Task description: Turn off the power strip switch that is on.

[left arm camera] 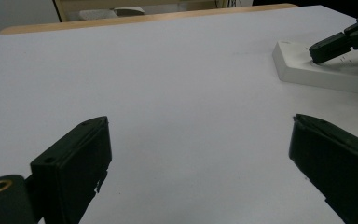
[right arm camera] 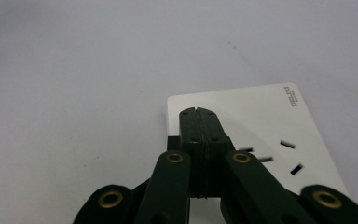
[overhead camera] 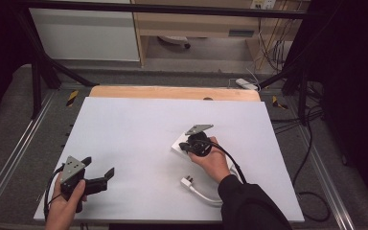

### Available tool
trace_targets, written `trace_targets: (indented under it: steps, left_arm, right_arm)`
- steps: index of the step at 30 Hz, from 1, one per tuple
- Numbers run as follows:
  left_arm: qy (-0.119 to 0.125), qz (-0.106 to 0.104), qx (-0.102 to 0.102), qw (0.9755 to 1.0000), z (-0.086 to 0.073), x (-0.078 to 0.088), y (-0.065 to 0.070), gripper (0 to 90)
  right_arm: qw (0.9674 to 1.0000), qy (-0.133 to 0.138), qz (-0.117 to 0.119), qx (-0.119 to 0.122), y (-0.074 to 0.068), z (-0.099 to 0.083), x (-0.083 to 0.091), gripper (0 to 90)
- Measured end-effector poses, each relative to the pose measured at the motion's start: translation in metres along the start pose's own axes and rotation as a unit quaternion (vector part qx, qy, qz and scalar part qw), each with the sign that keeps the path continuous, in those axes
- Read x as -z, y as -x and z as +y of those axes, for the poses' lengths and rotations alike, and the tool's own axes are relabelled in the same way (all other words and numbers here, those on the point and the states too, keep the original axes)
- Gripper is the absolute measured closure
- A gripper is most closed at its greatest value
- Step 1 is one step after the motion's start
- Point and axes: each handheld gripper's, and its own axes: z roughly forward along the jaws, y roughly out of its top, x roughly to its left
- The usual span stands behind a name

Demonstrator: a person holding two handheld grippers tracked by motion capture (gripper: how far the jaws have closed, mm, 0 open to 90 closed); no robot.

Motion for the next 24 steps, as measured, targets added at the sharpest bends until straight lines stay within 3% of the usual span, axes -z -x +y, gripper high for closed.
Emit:
trace_targets:
  steps: [24]
  left_arm:
    - [0.0, 0.0, 0.0, 1.0, 0.0001, 0.0002, 0.0001, 5.8]
  right_arm:
    - [1.0, -0.009, 0.0, 0.004, -0.0058, 0.0032, -0.0064, 90.0]
